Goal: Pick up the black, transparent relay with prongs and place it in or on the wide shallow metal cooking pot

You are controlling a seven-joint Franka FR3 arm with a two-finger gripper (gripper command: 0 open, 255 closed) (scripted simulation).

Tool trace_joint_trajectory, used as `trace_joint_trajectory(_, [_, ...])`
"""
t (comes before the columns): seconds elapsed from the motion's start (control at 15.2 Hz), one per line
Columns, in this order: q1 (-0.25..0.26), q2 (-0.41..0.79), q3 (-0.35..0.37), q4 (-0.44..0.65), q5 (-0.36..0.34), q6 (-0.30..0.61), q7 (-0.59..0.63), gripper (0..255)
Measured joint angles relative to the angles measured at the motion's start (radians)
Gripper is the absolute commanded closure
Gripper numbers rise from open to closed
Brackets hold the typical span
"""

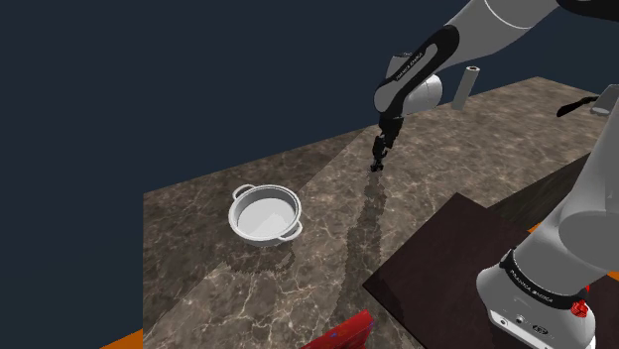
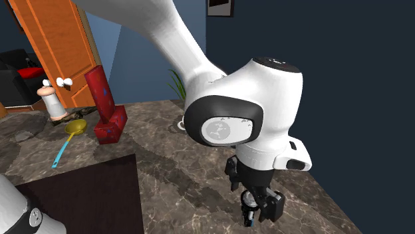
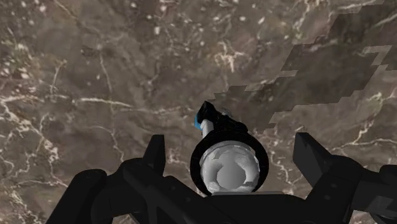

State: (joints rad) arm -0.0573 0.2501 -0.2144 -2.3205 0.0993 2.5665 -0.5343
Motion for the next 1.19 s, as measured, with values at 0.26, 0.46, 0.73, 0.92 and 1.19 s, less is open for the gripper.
trace_joint_trajectory(0.26, [0.0, 0.0, 0.0, 0.0, 0.0, 0.0, 0.0, 255])
trace_joint_trajectory(0.46, [0.0, 0.0, 0.0, 0.0, 0.0, 0.001, 0.0, 255])
trace_joint_trajectory(0.73, [0.001, -0.007, -0.001, -0.001, -0.003, -0.005, 0.003, 255])
trace_joint_trajectory(0.92, [0.006, -0.036, -0.006, 0.003, -0.016, -0.037, 0.013, 255])
trace_joint_trajectory(1.19, [0.009, -0.08, -0.014, 0.008, -0.035, -0.085, 0.024, 255])
